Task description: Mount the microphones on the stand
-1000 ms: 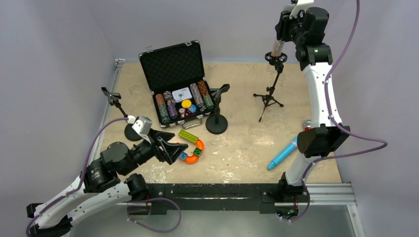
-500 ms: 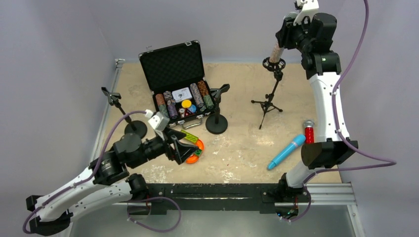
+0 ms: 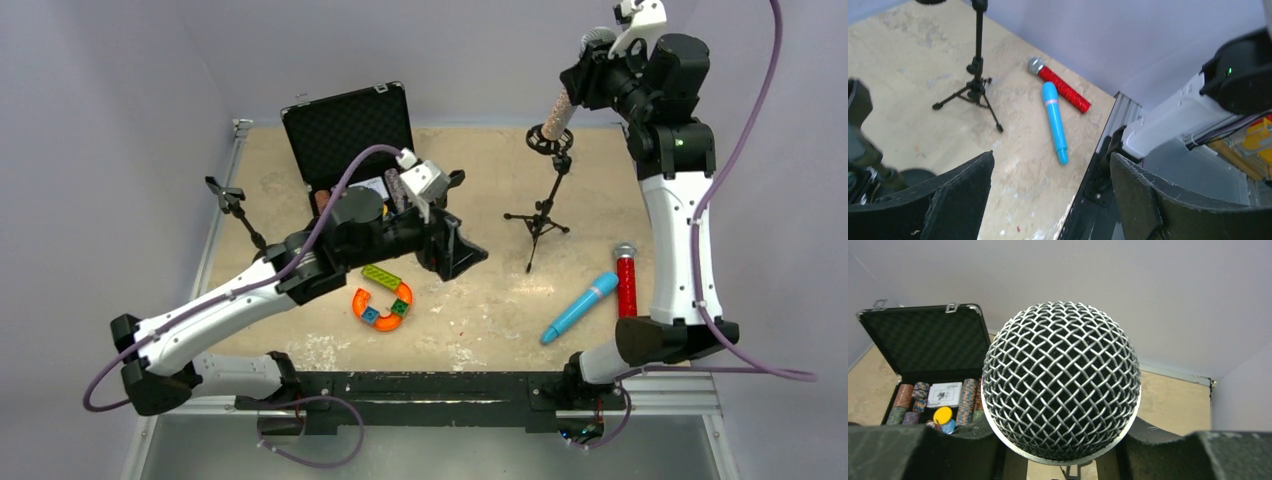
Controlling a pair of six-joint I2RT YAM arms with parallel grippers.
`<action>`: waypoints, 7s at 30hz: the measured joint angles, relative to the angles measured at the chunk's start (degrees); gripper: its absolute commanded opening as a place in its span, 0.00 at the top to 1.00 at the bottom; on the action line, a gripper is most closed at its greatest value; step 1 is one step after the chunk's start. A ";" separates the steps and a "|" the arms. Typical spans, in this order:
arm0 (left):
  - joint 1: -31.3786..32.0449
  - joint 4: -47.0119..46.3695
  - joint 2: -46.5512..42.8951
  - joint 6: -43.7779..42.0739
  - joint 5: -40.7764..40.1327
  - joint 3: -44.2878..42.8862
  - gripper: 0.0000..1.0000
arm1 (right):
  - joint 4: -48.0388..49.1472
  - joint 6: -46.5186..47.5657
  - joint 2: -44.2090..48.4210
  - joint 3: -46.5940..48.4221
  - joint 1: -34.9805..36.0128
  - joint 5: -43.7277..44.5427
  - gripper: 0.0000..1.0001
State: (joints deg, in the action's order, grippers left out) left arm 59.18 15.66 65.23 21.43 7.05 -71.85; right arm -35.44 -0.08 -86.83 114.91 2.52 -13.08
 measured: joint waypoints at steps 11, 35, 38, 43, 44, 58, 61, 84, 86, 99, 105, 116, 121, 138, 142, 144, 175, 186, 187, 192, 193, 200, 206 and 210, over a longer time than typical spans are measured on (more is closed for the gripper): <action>1.11 -11.23 22.27 6.19 -5.20 -15.74 0.14 | 0.39 -2.69 6.49 -0.33 0.04 -1.07 1.00; 1.73 -25.90 58.84 -4.48 -22.58 -37.62 0.32 | 3.78 -11.10 20.59 -10.71 -14.01 -6.29 1.00; 1.70 -26.49 62.88 -7.52 -24.59 -42.21 0.34 | 3.80 -11.82 20.72 -11.32 -14.82 -7.65 1.00; 1.70 -28.55 67.17 -11.37 -26.25 -47.04 0.58 | 4.11 -12.35 21.79 -11.89 -15.56 -9.01 1.00; 1.70 -28.74 67.84 -11.91 -26.47 -47.80 0.66 | 4.31 -12.39 22.12 -11.98 -15.74 -9.09 1.00; 1.09 -38.91 51.89 -18.40 -12.74 -21.55 1.00 | 4.50 -10.10 25.42 -13.05 -16.33 -10.86 1.00; 0.98 -38.73 39.41 -19.39 -3.04 -7.54 1.00 | 3.37 -7.34 26.05 -12.83 -16.44 -14.53 1.00; -5.77 -45.05 -1.20 -26.82 33.88 36.70 1.00 | 3.50 -3.87 24.61 -28.28 4.98 -57.20 1.00; -5.88 -45.64 -1.03 -26.53 33.83 36.85 1.00 | 4.79 -4.74 24.52 -29.22 5.03 -57.18 1.00; -6.32 -48.59 -0.98 -25.00 32.11 38.42 1.00 | -1.55 -1.40 24.44 -27.10 6.21 -47.32 1.00; -6.38 -47.52 -1.60 -25.83 31.63 38.40 1.00 | -14.73 9.07 17.16 -16.59 10.60 -47.65 1.00; -9.27 -43.01 -3.32 -26.53 31.82 37.94 1.00 | -10.67 10.47 17.20 -21.16 18.99 -36.33 1.00; -9.27 -43.50 -3.04 -26.53 32.22 37.94 1.00 | -4.57 4.02 20.59 -31.39 16.68 -36.20 1.00; -9.55 -46.56 -2.36 -25.55 33.27 39.06 1.00 | 11.34 -1.62 29.88 -54.69 21.00 -36.35 1.00; -9.55 -47.76 -2.34 -25.49 33.59 39.60 1.00 | 11.98 1.53 30.97 -55.12 22.32 -34.91 0.84; -9.55 -47.82 -2.32 -25.49 33.81 39.63 1.00 | 9.90 3.48 30.51 -53.44 22.60 -34.82 0.86; -10.40 -43.39 1.99 -24.98 33.18 35.10 1.00 | -15.85 15.58 23.10 -29.27 18.25 -38.12 0.10; -10.67 -42.88 2.34 -24.57 32.70 34.75 1.00 | -8.02 6.38 35.60 -41.42 5.25 -38.64 0.31; -10.69 -42.82 2.38 -24.50 32.61 34.69 1.00 | -5.42 3.65 37.55 -45.48 3.89 -36.04 0.34; -10.69 -42.75 2.45 -24.44 32.48 34.62 1.00 | 0.48 -4.17 39.15 -56.72 1.73 -27.98 0.35; -10.69 -42.75 2.47 -24.41 32.44 34.60 1.00 | 1.01 -5.07 38.71 -57.35 1.62 -27.78 0.35; -10.69 -42.73 2.47 -24.20 32.15 34.60 1.00 | 10.12 -11.21 39.19 -63.21 1.46 -26.77 0.72; -10.80 -42.88 2.71 -24.04 32.17 34.56 1.00 | 14.25 -16.98 33.77 -67.69 1.14 -27.80 0.76; -10.82 -43.28 3.02 -23.80 32.20 34.53 1.00 | 18.40 -22.16 30.80 -69.31 1.16 -33.24 0.76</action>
State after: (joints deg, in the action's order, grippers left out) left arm 48.36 -27.62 68.25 -2.37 39.24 -37.32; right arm -17.04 -22.24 -56.03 45.60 3.68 -46.33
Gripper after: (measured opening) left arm 0.136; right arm 0.245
